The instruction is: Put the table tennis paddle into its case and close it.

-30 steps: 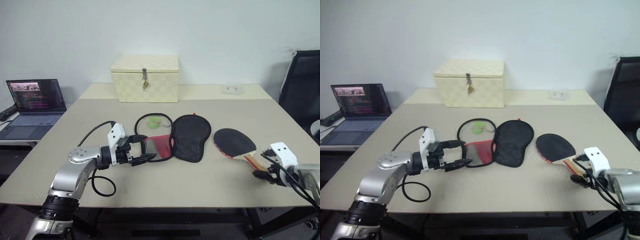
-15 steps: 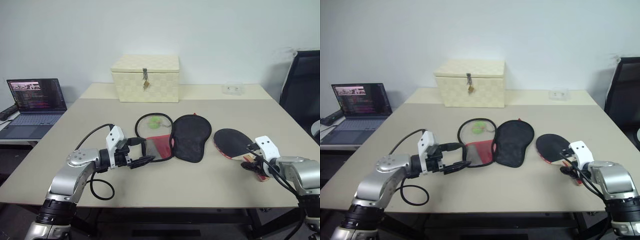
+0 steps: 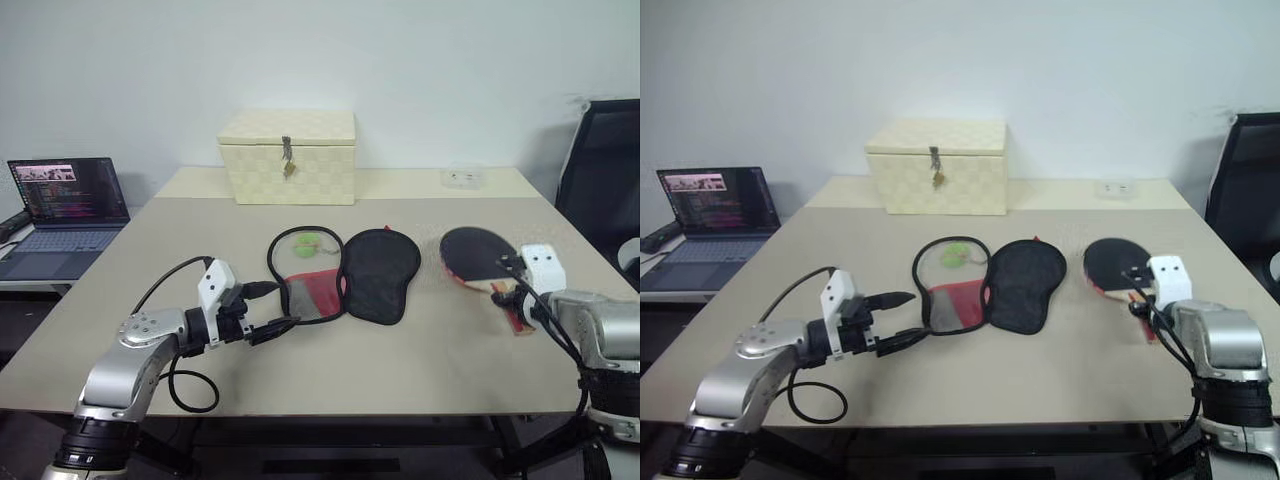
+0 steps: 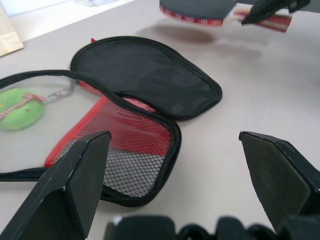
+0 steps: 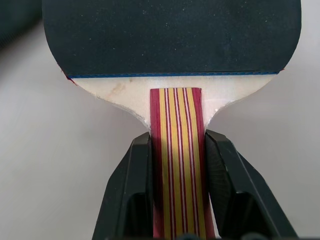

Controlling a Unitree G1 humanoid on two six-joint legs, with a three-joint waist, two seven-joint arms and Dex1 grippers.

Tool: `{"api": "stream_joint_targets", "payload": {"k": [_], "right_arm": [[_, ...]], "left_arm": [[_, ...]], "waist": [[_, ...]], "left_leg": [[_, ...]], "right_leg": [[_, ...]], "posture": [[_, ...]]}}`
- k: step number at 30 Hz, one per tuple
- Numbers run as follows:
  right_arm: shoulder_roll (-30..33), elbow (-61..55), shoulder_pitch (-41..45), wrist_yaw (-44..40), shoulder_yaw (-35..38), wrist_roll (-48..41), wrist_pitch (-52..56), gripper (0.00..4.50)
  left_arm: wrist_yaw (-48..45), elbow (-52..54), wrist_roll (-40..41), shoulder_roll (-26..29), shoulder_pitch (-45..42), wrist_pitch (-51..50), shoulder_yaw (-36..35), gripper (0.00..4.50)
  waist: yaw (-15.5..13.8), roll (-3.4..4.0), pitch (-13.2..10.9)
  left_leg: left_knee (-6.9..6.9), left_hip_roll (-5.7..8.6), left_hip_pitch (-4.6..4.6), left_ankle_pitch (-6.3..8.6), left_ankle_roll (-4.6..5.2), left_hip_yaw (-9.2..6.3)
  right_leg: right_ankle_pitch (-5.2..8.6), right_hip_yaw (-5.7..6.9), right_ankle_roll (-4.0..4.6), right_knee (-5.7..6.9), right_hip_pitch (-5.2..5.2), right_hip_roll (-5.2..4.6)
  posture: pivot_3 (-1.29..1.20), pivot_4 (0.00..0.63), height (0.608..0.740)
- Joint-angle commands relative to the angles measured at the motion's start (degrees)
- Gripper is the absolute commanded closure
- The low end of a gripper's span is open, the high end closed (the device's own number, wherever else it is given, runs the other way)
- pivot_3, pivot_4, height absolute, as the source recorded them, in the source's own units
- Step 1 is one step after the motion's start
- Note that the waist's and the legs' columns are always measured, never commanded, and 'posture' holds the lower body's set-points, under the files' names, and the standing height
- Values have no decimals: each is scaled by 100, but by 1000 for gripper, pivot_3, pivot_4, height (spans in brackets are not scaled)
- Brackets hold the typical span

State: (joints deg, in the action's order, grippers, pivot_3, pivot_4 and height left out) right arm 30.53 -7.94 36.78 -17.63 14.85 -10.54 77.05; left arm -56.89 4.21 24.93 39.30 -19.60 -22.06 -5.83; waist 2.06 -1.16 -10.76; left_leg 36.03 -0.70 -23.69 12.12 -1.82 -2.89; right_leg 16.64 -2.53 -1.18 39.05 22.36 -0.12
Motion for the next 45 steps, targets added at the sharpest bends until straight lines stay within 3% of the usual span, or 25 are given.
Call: {"api": "stream_joint_targets", "payload": {"k": [1,6,11,27,37,45], "right_arm": [[-993,-627,637,547,224,-119,394,3440],[-2712,-647,1142,1357,388,36,472,3440],[-3499,-55,1276,1769,229,81,-146,3440],[-3617,2233,1510,2240,-92,150,-2104,3440],[-3743,2442,1497,2429,-196,95,-2321,3440],[-3942,2016,1318,2791,-273,100,-2358,709]], "left_arm": [[26,272,160,93,19,-20,-229,0],[43,333,278,142,56,-78,-374,0],[62,359,281,219,100,-77,-438,0],[143,511,270,306,240,-84,-510,0],[116,448,259,331,194,-65,-493,0],[114,388,251,310,160,-42,-481,0]], "waist": [[59,1,0],[103,4,-2],[33,4,-2],[34,4,-2],[40,4,-2],[40,4,-2]], "left_leg": [[-1,-4,0,0,0,1],[-2,-11,-3,0,-1,-7],[-1,3,-21,-1,-1,-7],[-5,-1,-20,-1,-1,1],[-5,-3,-20,-1,-1,0],[-5,-3,-20,-1,-1,-1]], "right_leg": [[0,-4,1,2,3,-2],[-3,3,8,9,9,-3],[-3,9,7,2,21,-5],[-4,4,8,6,30,-8],[-4,3,8,6,30,-7],[-4,4,8,6,29,-8]], "posture": [[0,150,740],[0,150,740],[0,150,740],[0,150,740],[0,150,740],[0,150,740]]}}
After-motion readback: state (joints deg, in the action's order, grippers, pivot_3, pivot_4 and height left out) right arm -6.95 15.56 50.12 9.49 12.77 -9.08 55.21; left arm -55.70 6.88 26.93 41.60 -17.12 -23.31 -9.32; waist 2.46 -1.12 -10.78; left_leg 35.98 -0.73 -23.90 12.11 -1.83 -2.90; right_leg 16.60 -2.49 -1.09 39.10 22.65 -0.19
